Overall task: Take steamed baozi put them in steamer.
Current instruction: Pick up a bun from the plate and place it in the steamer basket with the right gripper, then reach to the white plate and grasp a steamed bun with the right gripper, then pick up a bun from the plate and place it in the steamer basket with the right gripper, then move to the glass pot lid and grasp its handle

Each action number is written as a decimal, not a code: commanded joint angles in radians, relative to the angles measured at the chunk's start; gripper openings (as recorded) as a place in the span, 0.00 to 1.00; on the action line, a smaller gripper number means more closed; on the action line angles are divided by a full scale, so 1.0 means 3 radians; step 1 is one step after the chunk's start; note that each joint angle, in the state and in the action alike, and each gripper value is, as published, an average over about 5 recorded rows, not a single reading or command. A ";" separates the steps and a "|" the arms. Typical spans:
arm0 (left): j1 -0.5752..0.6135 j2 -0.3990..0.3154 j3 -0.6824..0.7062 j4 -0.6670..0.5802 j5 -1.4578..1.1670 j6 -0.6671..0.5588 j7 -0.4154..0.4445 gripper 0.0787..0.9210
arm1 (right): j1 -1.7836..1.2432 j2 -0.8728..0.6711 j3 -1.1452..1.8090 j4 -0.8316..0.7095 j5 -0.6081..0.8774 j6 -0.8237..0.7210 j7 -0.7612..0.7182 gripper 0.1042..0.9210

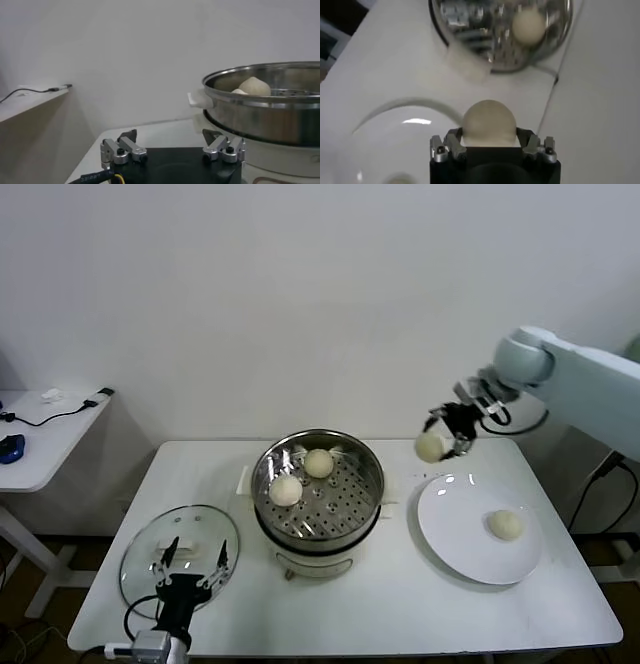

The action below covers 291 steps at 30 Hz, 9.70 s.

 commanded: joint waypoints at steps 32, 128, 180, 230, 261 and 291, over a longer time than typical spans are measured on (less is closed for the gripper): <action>0.0099 -0.0058 -0.0051 -0.0014 0.0007 -0.0083 -0.0058 0.88 | -0.0433 0.1696 -0.0616 -0.0077 -0.0869 0.1114 0.0482 0.81; -0.0010 0.0001 0.0004 0.0062 -0.0028 -0.0023 -0.0013 0.88 | 0.0941 -0.0324 -0.1037 0.0510 0.1934 -0.1332 0.0929 0.69; 0.0025 -0.0021 -0.0066 -0.0001 -0.0023 0.0001 0.0039 0.88 | 0.0053 0.0487 -0.0583 0.0061 0.2315 -0.1448 0.1154 0.88; -0.0234 0.0572 -0.0145 0.0703 0.1684 -0.0621 -0.1248 0.88 | -0.7729 0.1445 0.6557 0.1101 0.0431 0.0670 0.3554 0.88; -0.0875 0.0629 -0.0108 0.2254 0.4076 -0.0361 -0.1917 0.88 | -0.7678 0.1484 0.6522 0.1067 0.0409 0.0635 0.3713 0.88; -0.1127 0.0694 -0.0065 0.2552 0.4241 -0.0248 -0.1754 0.56 | -0.7773 0.1496 0.6535 0.1062 0.0413 0.0700 0.3719 0.88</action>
